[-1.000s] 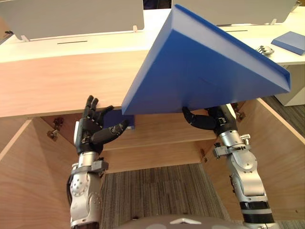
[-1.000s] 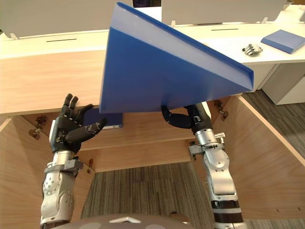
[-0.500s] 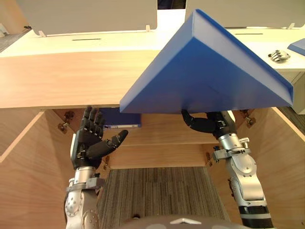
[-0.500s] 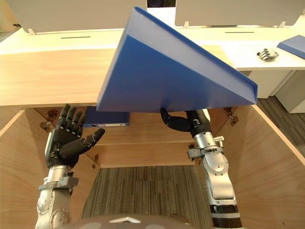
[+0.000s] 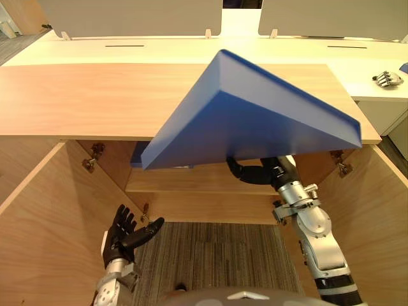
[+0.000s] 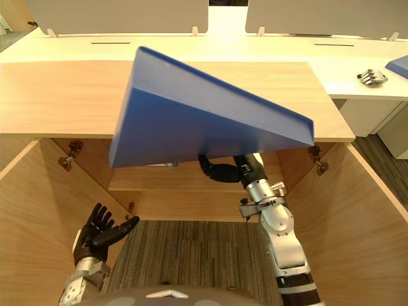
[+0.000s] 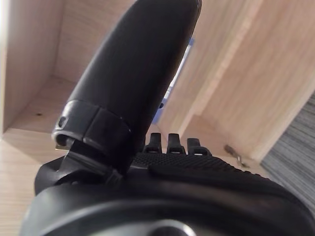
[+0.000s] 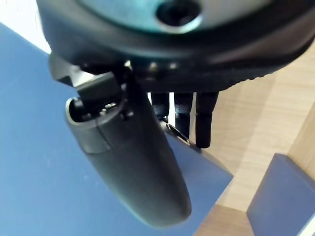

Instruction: Walk over to the cabinet, pick up the folder, carry it to the office cabinet, place the folder inside the office cabinet, then close the office cabinet door

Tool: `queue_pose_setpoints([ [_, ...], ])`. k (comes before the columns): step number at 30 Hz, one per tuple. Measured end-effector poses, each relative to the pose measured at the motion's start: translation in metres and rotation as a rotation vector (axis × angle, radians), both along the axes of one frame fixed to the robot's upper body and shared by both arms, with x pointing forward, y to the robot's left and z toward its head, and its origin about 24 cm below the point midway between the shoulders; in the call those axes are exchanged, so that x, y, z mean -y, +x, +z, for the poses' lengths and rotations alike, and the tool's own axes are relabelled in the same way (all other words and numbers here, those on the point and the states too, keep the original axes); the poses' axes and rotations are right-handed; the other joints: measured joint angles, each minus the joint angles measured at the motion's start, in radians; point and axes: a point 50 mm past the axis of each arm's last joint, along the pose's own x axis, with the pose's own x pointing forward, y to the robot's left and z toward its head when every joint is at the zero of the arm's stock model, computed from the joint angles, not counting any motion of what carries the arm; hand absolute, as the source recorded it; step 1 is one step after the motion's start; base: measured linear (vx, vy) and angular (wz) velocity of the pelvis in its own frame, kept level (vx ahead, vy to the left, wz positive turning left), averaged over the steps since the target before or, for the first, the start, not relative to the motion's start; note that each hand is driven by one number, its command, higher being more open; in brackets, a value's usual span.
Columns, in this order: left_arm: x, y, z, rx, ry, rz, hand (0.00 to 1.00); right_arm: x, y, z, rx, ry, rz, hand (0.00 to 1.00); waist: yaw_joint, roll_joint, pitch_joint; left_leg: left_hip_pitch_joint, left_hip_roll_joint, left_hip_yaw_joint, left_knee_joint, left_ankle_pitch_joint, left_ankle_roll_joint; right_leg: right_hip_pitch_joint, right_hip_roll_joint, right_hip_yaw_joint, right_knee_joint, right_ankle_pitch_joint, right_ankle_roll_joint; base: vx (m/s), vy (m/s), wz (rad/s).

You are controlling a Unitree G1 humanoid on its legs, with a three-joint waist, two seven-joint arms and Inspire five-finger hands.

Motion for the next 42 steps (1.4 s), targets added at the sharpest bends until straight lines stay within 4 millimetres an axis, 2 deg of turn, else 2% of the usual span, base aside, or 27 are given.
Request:
queue_pose_setpoints([
  [4,0.002,-0.003,-0.017,-0.096,0.005,-0.029,1.00,-0.011,-0.004,-0.010,-0.042,-0.024,0.069,0.00,-0.002,-0.004,0.002,0.003,0.000,0.006,0.000,0.000,0.000,-0.001,0.001,0.008,0.001,-0.006,-0.001,-0.02,0.004,-0.04],
  [10,0.013,0.001,-0.042,-0.259,0.048,-0.221,1.00,-0.030,-0.019,-0.048,-0.208,-0.087,0.206,0.00,-0.004,-0.008,0.002,-0.002,0.006,0.011,0.002,0.002,-0.003,-0.015,0.008,0.018,0.006,-0.012,-0.005,-0.03,-0.003,-0.04],
  [13,0.015,0.002,-0.048,-0.311,0.075,-0.281,1.00,-0.030,-0.024,-0.069,-0.299,-0.128,0.236,0.00,-0.004,-0.009,0.003,-0.002,0.008,0.016,0.001,0.002,-0.003,-0.017,0.009,0.023,0.006,-0.012,-0.005,-0.01,0.006,-0.04],
  [18,0.011,-0.004,-0.056,-0.390,0.131,-0.324,1.00,-0.023,-0.029,-0.085,-0.370,-0.181,0.238,0.00,-0.007,-0.010,0.009,-0.020,0.010,0.031,0.002,0.002,-0.004,-0.049,0.011,0.038,0.019,-0.011,-0.006,-0.02,0.012,-0.09],
  [21,0.009,0.000,-0.057,-0.409,0.153,-0.317,1.00,-0.020,-0.024,-0.090,-0.364,-0.279,0.227,0.00,-0.007,-0.011,0.055,-0.046,0.011,0.034,0.022,0.002,-0.003,-0.082,0.009,0.046,0.044,-0.012,-0.006,-0.06,0.016,-0.06],
  [26,0.007,0.037,-0.044,-0.325,0.203,-0.315,1.00,-0.017,0.011,-0.067,-0.238,-0.380,0.198,0.00,-0.003,-0.012,0.195,-0.260,0.028,0.036,0.234,-0.051,0.016,-0.282,-0.002,0.073,0.206,-0.029,-0.014,-0.18,0.020,-0.09],
  [29,0.004,0.058,-0.035,-0.281,0.234,-0.310,1.00,-0.018,0.028,-0.049,-0.155,-0.387,0.157,0.00,-0.004,-0.010,0.250,-0.423,0.042,0.029,0.393,-0.094,0.020,-0.449,-0.011,0.086,0.369,-0.077,-0.016,-0.22,-0.007,-0.02],
  [31,0.004,0.063,-0.033,-0.271,0.242,-0.308,1.00,-0.017,0.032,-0.045,-0.134,-0.390,0.142,0.00,-0.004,-0.008,0.262,-0.476,0.042,0.024,0.432,-0.102,0.017,-0.507,-0.018,0.087,0.421,-0.094,-0.017,-0.17,-0.021,0.09],
  [32,0.003,0.069,-0.030,-0.256,0.249,-0.305,1.00,-0.017,0.037,-0.039,-0.110,-0.394,0.127,0.00,-0.004,-0.005,0.294,-0.511,0.043,0.016,0.477,-0.113,0.020,-0.544,-0.024,0.087,0.471,-0.110,-0.018,-0.19,-0.028,0.11],
  [38,0.005,0.086,-0.020,-0.201,0.256,-0.288,1.00,-0.011,0.050,-0.021,-0.044,-0.360,0.052,0.00,0.002,0.009,0.353,-0.680,0.065,-0.003,0.612,-0.145,0.019,-0.701,-0.022,0.086,0.586,-0.132,-0.023,-0.12,-0.009,0.03],
  [42,0.012,0.111,0.001,-0.080,0.268,-0.287,1.00,-0.010,0.054,0.004,0.024,-0.208,0.002,0.00,0.025,0.017,0.370,-0.809,0.090,-0.014,0.711,-0.175,0.024,-0.820,-0.018,0.087,0.667,-0.152,-0.026,-0.07,0.016,-0.04],
])
